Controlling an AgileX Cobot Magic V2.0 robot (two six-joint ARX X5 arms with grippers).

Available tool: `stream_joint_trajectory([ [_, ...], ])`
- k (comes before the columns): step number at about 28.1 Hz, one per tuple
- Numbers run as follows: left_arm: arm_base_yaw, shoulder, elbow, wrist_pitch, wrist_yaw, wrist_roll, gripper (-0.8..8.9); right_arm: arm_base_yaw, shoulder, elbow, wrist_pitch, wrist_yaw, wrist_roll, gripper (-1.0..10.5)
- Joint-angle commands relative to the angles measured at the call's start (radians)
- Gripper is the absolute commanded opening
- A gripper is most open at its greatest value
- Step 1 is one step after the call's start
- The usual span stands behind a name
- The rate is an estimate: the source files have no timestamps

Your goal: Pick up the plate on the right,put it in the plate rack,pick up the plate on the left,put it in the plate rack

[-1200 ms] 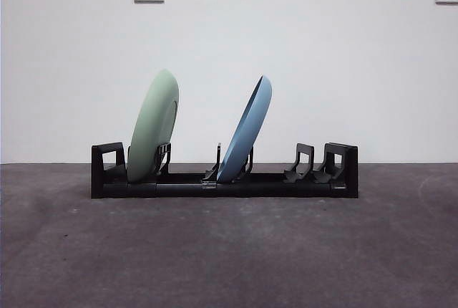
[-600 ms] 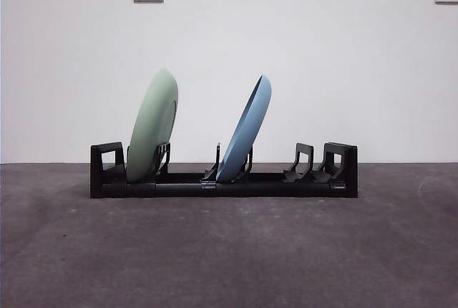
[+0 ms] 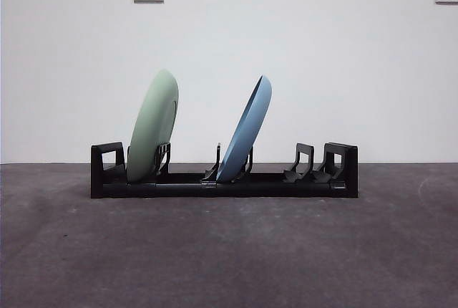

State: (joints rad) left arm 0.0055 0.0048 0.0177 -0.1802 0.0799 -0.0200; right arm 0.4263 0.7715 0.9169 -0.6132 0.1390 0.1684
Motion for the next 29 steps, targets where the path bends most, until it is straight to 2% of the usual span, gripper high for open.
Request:
stream_joint_trajectory([
  [1,0.002,-0.001,-0.014,0.000,0.001,-0.010,-0.02,-0.008,-0.048,-0.005,-0.007,0.012,-0.109,0.0],
  [4,0.003,-0.001,-0.014,0.000,0.001,-0.010,-0.02,-0.068,-0.166,-0.051,0.021,0.014,-0.136,0.0],
  [7,0.003,-0.001,-0.014,0.000,0.001,-0.010,-0.02,-0.182,-0.329,-0.225,0.203,-0.148,-0.134,0.0],
  [8,0.002,-0.001,-0.014,0.000,0.002,-0.010,-0.02,-0.208,-0.385,-0.299,0.273,-0.169,-0.134,0.0],
  [11,0.002,-0.001,-0.014,0.000,0.001,-0.010,-0.02,-0.265,-0.535,-0.520,0.422,-0.167,-0.130,0.0],
  [14,0.002,-0.001,-0.014,0.000,0.000,-0.010,-0.02,-0.281,-0.603,-0.623,0.447,-0.162,-0.113,0.0],
  [20,0.002,-0.001,-0.014,0.000,0.000,-0.010,-0.02,-0.282,-0.688,-0.767,0.471,-0.160,-0.113,0.0],
  [29,0.003,-0.001,-0.014,0.000,0.000,-0.010,-0.02,-0.282,-0.771,-0.875,0.472,-0.158,-0.097,0.0],
])
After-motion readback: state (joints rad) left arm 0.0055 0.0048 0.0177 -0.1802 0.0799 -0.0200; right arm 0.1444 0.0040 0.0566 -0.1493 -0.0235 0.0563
